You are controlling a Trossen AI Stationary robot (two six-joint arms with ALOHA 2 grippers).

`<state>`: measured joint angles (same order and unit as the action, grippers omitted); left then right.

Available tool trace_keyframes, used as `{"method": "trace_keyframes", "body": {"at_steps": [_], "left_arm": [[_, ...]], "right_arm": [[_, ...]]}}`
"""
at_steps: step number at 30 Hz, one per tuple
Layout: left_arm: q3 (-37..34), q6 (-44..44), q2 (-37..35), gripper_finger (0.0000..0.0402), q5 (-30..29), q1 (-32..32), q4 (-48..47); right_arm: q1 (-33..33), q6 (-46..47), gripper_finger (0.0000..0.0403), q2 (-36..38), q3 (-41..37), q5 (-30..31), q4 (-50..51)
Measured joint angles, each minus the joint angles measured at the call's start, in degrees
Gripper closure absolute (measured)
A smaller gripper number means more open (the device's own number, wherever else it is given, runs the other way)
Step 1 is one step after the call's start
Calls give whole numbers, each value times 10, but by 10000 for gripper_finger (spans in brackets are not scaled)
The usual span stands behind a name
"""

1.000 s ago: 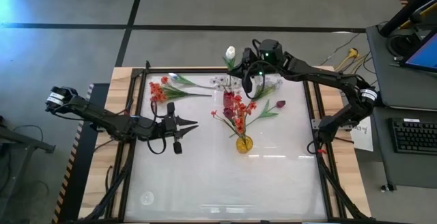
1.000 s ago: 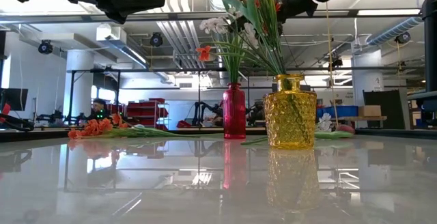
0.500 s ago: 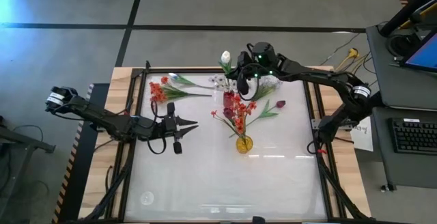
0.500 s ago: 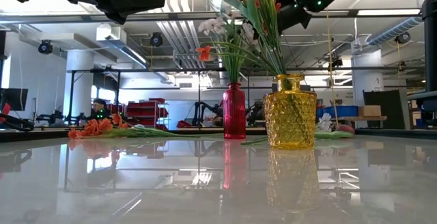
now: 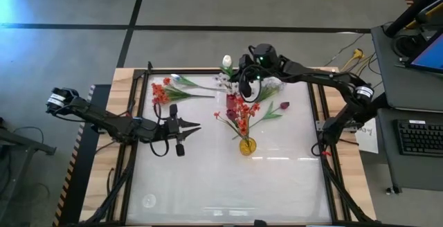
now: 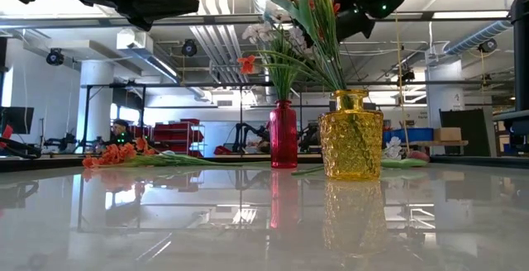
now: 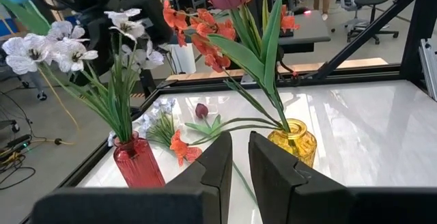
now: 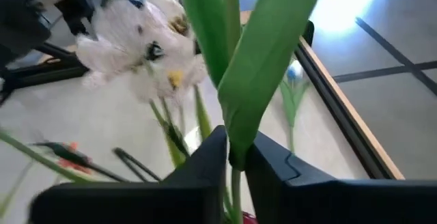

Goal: Sort flowers into vase by color
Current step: Put the bottom white flower into the red vase

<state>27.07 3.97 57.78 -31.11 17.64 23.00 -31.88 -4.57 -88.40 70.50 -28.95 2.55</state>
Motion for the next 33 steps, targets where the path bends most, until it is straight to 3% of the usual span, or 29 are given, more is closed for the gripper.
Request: {"method": "trace_keyframes", "body": {"at_steps": [9,16,20,28,33], "left_arm": [[0,-3,0,365,0,0,0],[0,-3,0,365,0,0,1],[0,-6,0,365,0,0,1],[0,-7,0,365,0,0,1],[0,-7,0,365,0,0,1]], "right_arm": [[0,11,255,30,5,3,19],[0,11,232,32,33,5,37],[0,11,255,32,40,5,38],[0,3,380,31,40,6,48],[0,5,388,31,40,7,50]]}}
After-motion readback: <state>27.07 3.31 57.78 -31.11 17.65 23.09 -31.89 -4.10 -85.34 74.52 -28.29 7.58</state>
